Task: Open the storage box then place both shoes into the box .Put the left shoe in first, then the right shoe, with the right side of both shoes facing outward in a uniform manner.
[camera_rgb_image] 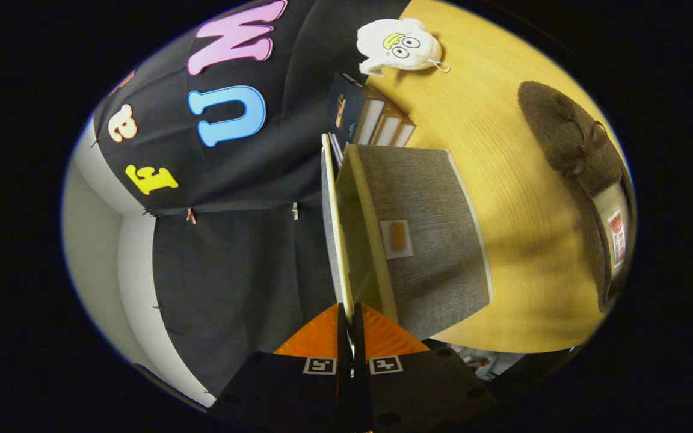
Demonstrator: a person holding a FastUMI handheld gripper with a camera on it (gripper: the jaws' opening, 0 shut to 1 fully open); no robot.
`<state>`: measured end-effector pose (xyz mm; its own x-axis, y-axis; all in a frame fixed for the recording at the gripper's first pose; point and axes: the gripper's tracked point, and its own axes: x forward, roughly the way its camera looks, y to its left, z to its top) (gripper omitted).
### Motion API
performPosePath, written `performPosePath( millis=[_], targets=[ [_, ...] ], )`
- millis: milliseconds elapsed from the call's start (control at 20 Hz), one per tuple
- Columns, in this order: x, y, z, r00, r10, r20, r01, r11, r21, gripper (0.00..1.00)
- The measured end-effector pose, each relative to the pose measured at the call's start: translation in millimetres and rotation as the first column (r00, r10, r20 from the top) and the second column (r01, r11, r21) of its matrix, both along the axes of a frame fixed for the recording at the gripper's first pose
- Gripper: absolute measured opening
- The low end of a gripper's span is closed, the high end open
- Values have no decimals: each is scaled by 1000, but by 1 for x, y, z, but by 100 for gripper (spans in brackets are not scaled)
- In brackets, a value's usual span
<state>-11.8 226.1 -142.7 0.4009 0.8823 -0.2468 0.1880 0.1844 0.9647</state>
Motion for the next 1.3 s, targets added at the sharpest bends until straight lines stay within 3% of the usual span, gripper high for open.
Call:
performPosePath(
  millis=[250,600,1200,1300],
  targets=[
    [5,21,50,999,11,46,-14,998,56,5],
    [14,80,107,976,93,199,-96,995,3,5],
    [23,218,133,945,195,261,-180,980,-81,5],
    [21,239,130,923,233,306,-202,971,-130,6]
  ],
)
